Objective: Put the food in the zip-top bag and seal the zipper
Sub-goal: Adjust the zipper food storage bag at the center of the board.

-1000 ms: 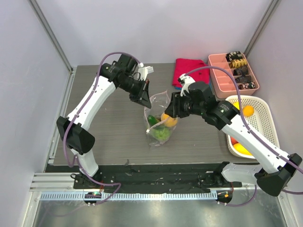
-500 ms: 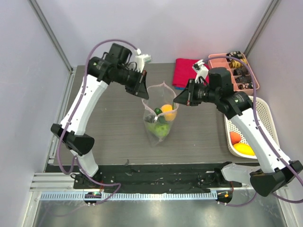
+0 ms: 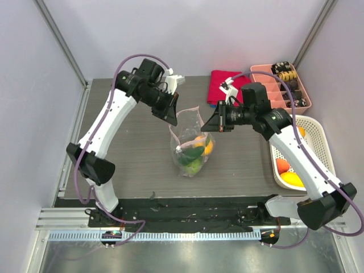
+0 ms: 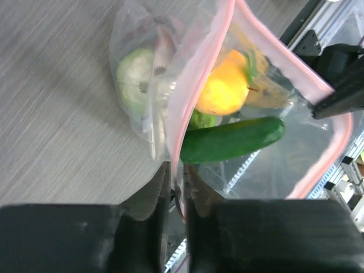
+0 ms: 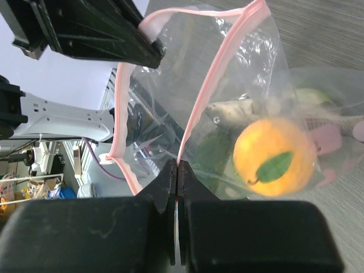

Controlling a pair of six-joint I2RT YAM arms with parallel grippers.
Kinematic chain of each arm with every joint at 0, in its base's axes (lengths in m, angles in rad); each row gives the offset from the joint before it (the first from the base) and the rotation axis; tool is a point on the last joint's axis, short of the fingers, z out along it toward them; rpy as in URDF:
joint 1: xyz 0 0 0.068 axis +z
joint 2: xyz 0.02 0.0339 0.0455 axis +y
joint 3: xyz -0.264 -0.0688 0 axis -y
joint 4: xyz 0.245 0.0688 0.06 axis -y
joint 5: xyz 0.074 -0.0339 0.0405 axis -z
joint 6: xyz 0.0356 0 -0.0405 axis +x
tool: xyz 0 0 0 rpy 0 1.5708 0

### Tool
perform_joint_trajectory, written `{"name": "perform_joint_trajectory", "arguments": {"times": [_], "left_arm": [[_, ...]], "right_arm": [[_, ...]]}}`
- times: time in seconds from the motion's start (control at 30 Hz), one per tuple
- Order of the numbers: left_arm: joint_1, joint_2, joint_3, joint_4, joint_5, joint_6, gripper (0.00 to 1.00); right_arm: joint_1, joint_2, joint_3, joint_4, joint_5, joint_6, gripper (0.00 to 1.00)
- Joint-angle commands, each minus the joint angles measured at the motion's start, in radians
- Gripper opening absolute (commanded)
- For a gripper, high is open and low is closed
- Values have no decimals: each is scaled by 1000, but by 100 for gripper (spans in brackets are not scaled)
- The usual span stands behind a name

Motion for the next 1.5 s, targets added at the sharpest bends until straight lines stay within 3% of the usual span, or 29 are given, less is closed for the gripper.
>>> {"name": "perform_joint_trajectory", "arguments": {"times": [0.0, 0.07, 0.2, 0.3, 0.57, 0.67, 0.7, 0.8, 0.9, 1.1, 1.27, 1.4, 1.47], "left_arm": [[16, -9, -9, -70, -14, -39, 26], [28, -20, -12, -53, 6, -54, 31], [45, -60, -41, -54, 26, -61, 54], [52, -103, -73, -59, 15, -57, 58], [52, -155, -142, -42, 67, -85, 52], [51, -137, -118, -87, 148, -76, 26], [49, -124, -89, -102, 173, -74, 11], [48, -130, -58, -134, 271, -70, 0], [46, -146, -27, -156, 389, -85, 0], [48, -159, -15, -138, 483, -154, 0], [48, -94, -32, -117, 407, -145, 0], [48, -26, 33, -90, 298, -142, 0], [48, -3, 33, -58, 267, -156, 0]], "right_arm": [[-4, -6, 21, 69, -9, -10, 1], [-10, -2, 24, 69, -8, -7, 1], [-29, -9, 24, 69, -8, 9, 1], [-30, -25, 14, 69, -6, 17, 1], [-32, -69, -31, 118, -37, 54, 1], [-30, -81, -42, 133, -65, 74, 1], [-32, -81, -46, 139, -78, 83, 1], [-30, -83, -43, 180, -138, 146, 1], [-32, -74, -11, 208, -193, 180, 1], [-38, 18, 12, 216, -263, 151, 1], [-136, 127, 9, 176, -244, 27, 1], [-202, 201, 114, 55, -136, -148, 1], [-208, 210, 153, -2, -47, -223, 9]]}}
